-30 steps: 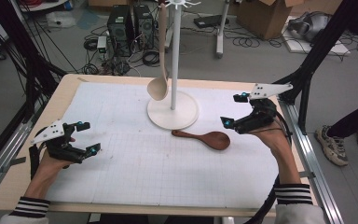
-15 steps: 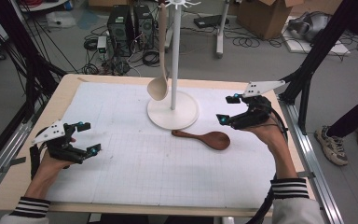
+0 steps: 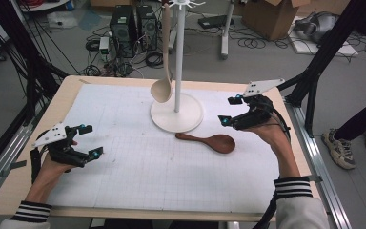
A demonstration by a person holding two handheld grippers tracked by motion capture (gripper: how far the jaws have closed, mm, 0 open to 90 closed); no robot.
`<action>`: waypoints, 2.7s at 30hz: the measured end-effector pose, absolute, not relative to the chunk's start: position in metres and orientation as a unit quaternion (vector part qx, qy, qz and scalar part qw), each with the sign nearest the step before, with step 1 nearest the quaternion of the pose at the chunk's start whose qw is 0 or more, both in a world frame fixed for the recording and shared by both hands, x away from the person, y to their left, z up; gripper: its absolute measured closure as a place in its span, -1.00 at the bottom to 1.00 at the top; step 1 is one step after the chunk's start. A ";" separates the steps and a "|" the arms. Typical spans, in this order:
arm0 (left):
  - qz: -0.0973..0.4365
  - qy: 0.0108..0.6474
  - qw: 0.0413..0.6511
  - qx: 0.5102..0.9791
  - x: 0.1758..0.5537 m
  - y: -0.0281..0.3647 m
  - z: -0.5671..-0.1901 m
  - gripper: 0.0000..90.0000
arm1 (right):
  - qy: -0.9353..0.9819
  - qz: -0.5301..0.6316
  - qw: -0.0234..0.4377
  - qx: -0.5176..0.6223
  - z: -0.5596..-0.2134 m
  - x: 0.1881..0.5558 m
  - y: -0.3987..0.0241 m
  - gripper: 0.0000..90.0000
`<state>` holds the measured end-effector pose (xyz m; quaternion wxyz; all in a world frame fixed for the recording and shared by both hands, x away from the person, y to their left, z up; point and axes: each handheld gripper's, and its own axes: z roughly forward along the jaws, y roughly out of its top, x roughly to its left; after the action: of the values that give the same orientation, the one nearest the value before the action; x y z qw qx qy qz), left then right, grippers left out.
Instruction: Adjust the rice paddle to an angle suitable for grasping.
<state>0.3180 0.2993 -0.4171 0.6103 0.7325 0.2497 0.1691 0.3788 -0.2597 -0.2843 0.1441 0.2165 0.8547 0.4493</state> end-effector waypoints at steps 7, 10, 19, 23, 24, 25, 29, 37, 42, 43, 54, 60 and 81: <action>0.169 0.249 0.611 0.732 0.318 0.299 -0.417 -0.96 | 0.866 0.419 0.145 0.232 -0.291 0.387 -0.262 -0.35; 0.169 0.250 0.610 0.733 0.318 0.299 -0.417 -0.96 | 0.871 0.410 0.139 0.234 -0.294 0.391 -0.261 -0.14; 0.169 0.249 0.610 0.733 0.318 0.299 -0.417 -0.96 | 0.888 0.378 0.116 0.235 -0.303 0.401 -0.254 0.48; 0.169 0.248 0.611 0.732 0.318 0.299 -0.417 -0.96 | 0.895 0.364 0.107 0.235 -0.307 0.405 -0.248 0.76; 0.168 0.250 0.612 0.731 0.318 0.299 -0.417 -0.96 | 0.898 0.358 0.108 0.234 -0.307 0.406 -0.247 0.82; 0.169 0.249 0.611 0.732 0.318 0.299 -0.417 -0.96 | 0.899 0.355 0.108 0.232 -0.308 0.407 -0.245 0.89; 0.168 0.249 0.612 0.731 0.318 0.299 -0.417 -0.96 | 0.903 0.346 0.106 0.232 -0.311 0.410 -0.241 1.00; 0.167 0.247 0.611 0.733 0.318 0.298 -0.417 -0.96 | 0.919 0.299 0.112 0.232 -0.322 0.417 -0.231 1.00; 0.167 0.249 0.613 0.731 0.318 0.299 -0.417 -0.96 | 0.931 0.261 0.109 0.231 -0.333 0.423 -0.222 1.00; 0.167 0.249 0.612 0.732 0.318 0.299 -0.417 -0.96 | 0.932 0.257 0.111 0.230 -0.335 0.424 -0.221 1.00; 0.165 0.248 0.613 0.732 0.317 0.298 -0.417 -0.96 | 0.941 0.218 0.101 0.239 -0.356 0.435 -0.211 1.00; 0.165 0.249 0.613 0.731 0.318 0.299 -0.417 -0.96 | 0.945 0.201 0.093 0.242 -0.368 0.441 -0.207 1.00; 0.162 0.249 0.612 0.733 0.318 0.297 -0.419 -0.96 | 0.938 0.188 0.062 0.283 -0.400 0.448 -0.207 1.00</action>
<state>0.3181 0.2975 -0.4186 0.6118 0.7331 0.2492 0.1615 0.4481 -0.2068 -0.3998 0.0621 0.2834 0.9383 0.1882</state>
